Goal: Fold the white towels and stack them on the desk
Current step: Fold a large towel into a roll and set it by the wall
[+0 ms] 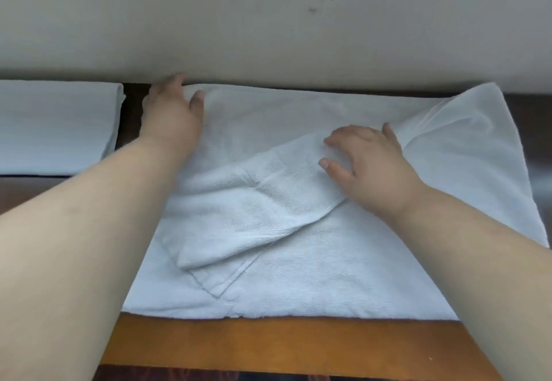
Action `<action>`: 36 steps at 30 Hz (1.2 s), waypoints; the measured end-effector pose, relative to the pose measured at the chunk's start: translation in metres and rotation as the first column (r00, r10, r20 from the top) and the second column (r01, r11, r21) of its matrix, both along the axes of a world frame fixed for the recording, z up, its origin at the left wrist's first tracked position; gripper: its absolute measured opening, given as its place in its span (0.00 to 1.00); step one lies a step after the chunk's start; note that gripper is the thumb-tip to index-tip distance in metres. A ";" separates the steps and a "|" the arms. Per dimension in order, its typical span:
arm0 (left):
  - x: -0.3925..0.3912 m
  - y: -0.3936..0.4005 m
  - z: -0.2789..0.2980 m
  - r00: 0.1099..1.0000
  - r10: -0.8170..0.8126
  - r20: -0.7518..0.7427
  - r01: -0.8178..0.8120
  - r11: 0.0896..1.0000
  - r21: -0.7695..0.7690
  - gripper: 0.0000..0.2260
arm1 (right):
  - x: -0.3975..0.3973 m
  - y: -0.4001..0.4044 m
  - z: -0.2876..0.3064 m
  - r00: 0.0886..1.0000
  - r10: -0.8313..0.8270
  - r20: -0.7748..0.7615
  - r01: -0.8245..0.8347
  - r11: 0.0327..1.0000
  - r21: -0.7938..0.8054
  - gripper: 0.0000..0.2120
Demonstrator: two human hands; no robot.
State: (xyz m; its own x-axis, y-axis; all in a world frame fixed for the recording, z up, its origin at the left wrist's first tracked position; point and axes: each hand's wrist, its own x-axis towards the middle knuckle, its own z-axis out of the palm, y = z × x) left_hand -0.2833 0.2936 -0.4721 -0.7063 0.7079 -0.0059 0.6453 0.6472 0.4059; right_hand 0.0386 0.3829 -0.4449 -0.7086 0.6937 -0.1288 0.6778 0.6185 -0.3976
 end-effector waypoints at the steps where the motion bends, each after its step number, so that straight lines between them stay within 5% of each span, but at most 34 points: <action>1: -0.011 0.002 0.002 0.997 0.073 -0.003 -0.073 0.995 -0.064 0.21 | -0.009 -0.009 -0.002 1.000 0.019 -0.024 -0.019 1.000 -0.004 0.21; 5: -0.027 0.010 0.006 0.973 -0.143 -0.180 0.099 0.967 -0.233 0.16 | -0.055 -0.026 -0.010 0.991 0.007 -0.136 0.000 0.999 0.053 0.11; 10: -0.030 0.017 0.001 0.925 -0.300 -0.234 0.236 0.935 -0.266 0.15 | -0.093 -0.023 -0.024 0.984 -0.170 -0.047 0.175 0.978 0.113 0.13; 14: -0.030 0.012 -0.001 0.904 -0.332 -0.270 0.308 0.943 -0.129 0.09 | -0.112 -0.021 -0.032 0.976 -0.216 0.008 0.213 0.968 0.128 0.14; 21: -0.027 -0.013 0.010 0.911 -0.326 -0.254 0.360 0.928 0.101 0.06 | -0.112 -0.034 -0.044 0.951 -0.284 -0.120 0.304 0.931 0.202 0.19; 28: 0.007 -0.068 0.035 0.806 -0.519 -0.283 0.579 0.790 0.199 0.08 | -0.113 -0.038 -0.040 0.944 -0.294 -0.153 0.320 0.929 0.189 0.34; 32: 0.034 -0.095 0.037 0.739 -0.640 -0.212 0.673 0.716 0.185 0.06 | -0.109 -0.037 -0.042 0.949 -0.227 -0.221 0.273 0.940 0.206 0.18; 36: 0.046 -0.104 0.043 0.788 -0.606 -0.109 0.616 0.776 0.137 0.03 | -0.102 -0.042 -0.036 0.923 -0.242 -0.300 0.302 0.937 0.175 0.08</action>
State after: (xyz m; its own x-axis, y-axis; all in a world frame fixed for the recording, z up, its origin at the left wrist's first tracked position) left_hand -0.2370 0.1898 -0.4290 -0.1204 0.9784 0.1679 0.9077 0.0401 0.4176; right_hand -0.0635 0.3412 -0.4804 -0.4749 0.8538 0.2132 0.7177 0.5160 -0.4676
